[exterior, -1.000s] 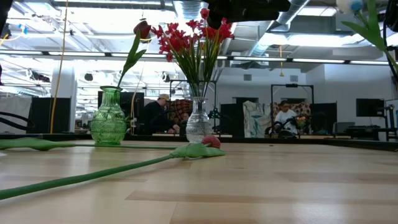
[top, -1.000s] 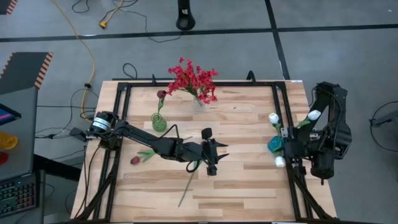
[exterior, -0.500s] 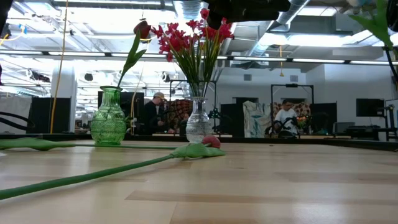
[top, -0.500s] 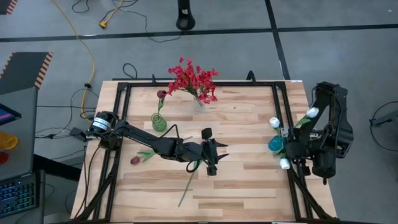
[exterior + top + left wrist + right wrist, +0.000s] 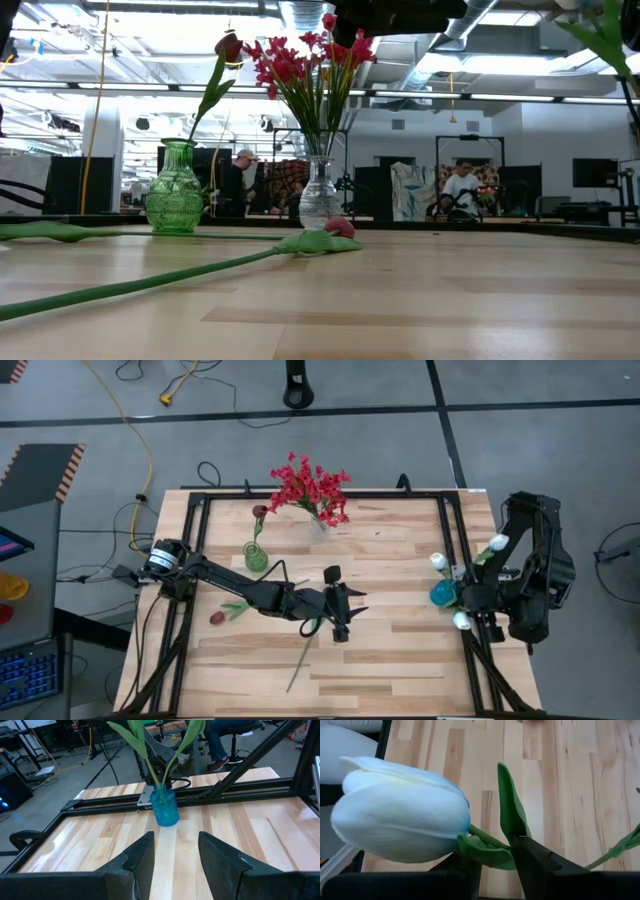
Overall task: Sort flowers into vase by color
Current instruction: Put the white tulip into the blue vase
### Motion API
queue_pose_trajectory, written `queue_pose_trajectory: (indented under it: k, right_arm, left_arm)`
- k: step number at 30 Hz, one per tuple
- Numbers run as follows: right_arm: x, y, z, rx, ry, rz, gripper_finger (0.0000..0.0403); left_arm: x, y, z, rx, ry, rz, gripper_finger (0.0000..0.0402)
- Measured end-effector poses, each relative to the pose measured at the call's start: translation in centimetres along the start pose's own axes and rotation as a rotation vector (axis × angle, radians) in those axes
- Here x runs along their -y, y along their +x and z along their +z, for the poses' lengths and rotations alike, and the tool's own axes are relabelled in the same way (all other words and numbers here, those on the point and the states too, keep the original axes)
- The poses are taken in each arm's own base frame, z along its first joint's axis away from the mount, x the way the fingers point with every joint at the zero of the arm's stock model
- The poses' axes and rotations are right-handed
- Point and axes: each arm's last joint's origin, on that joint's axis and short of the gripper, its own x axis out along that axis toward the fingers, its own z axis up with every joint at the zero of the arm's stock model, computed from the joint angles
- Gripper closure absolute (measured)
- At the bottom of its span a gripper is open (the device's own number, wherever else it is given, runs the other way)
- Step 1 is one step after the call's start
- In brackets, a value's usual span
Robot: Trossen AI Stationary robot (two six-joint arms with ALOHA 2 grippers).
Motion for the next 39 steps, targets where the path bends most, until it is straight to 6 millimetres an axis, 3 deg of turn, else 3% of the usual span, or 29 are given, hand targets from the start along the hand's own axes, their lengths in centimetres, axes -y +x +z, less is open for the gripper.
queue_pose_trajectory:
  k: [10,14,21,28,34,39]
  right_arm:
    - [-0.22,-0.01,0.13,0.011,0.014,0.020,0.0269]
    - [-0.21,-0.02,0.13,0.010,0.102,0.020,0.0267]
    - [-0.07,-0.01,0.09,0.007,0.198,0.006,0.0221]
    - [0.10,0.03,0.06,-0.011,0.153,-0.003,0.0180]
    - [-0.17,-0.03,-0.40,-0.174,0.053,0.084,0.0177]
    - [-0.15,-0.05,-0.45,-0.189,0.042,0.090,0.0177]
  left_arm:
    - [0.00,0.00,0.00,0.000,0.000,0.000,0.0261]
    - [0.00,0.00,0.00,0.000,0.000,0.000,0.0261]
    - [0.00,0.00,0.00,0.000,0.000,0.000,0.0261]
    - [0.00,0.00,0.00,0.000,-0.001,0.000,0.0261]
    - [0.00,0.00,0.01,0.000,-0.002,0.000,0.0261]
    - [0.00,0.00,0.00,0.000,-0.003,0.000,0.0261]
